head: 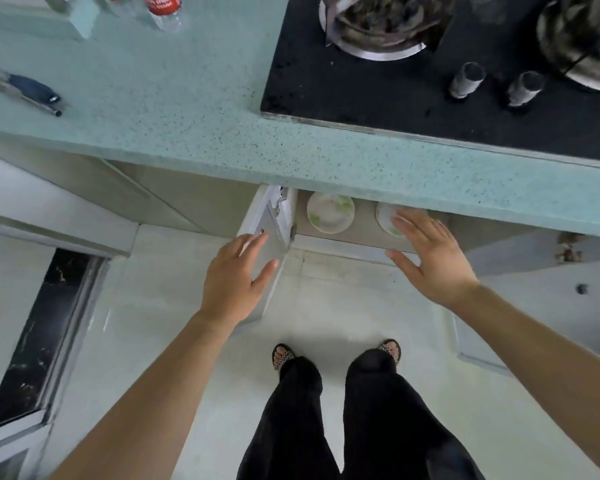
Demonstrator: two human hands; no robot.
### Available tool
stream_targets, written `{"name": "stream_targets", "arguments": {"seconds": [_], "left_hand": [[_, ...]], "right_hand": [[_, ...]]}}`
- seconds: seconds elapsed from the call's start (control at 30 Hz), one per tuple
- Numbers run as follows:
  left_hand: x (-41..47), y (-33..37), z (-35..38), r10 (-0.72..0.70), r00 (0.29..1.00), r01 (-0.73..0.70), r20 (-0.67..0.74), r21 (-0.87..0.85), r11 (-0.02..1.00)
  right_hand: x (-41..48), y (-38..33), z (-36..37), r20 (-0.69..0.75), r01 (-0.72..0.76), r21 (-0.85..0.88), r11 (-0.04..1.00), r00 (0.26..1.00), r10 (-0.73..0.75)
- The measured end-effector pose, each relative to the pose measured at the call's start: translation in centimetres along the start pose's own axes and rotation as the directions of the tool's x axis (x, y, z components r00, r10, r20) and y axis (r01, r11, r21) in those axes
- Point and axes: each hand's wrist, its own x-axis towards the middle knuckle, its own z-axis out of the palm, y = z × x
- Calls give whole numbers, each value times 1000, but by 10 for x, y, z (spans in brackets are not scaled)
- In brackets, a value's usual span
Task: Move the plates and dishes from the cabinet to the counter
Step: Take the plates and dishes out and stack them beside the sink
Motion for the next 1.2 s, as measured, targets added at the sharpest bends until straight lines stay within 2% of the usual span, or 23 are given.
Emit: {"name": "stream_targets", "arguments": {"seconds": [0.13,0.27,0.47,0.6,0.7,0.77,1.0,1.2], "left_hand": [[8,38,25,110,987,-116,117,45,992],[22,78,71,159,963,-177,216,66,982],[78,113,199,226,928,-264,296,92,960],[132,99,314,314,896,-364,313,117,924],[174,78,404,430,847,-495,313,169,853],[206,58,469,467,838,-529,282,205,824],[309,-25,663,479,843,-531,244,239,813],[348,-46,732,419,899,-437,124,263,860]], "right_hand": [[-35,24,12,59,-142,32,989,988,140],[-63,70,30,71,-273,91,958,961,267],[-70,162,112,19,-408,128,904,912,409],[-42,226,208,-63,-475,159,865,870,489],[-8,278,288,-128,-525,210,825,822,555],[18,315,341,-151,-539,241,807,800,580],[83,420,488,-247,-544,371,752,723,645],[114,458,537,-317,-544,459,703,639,701]]}}
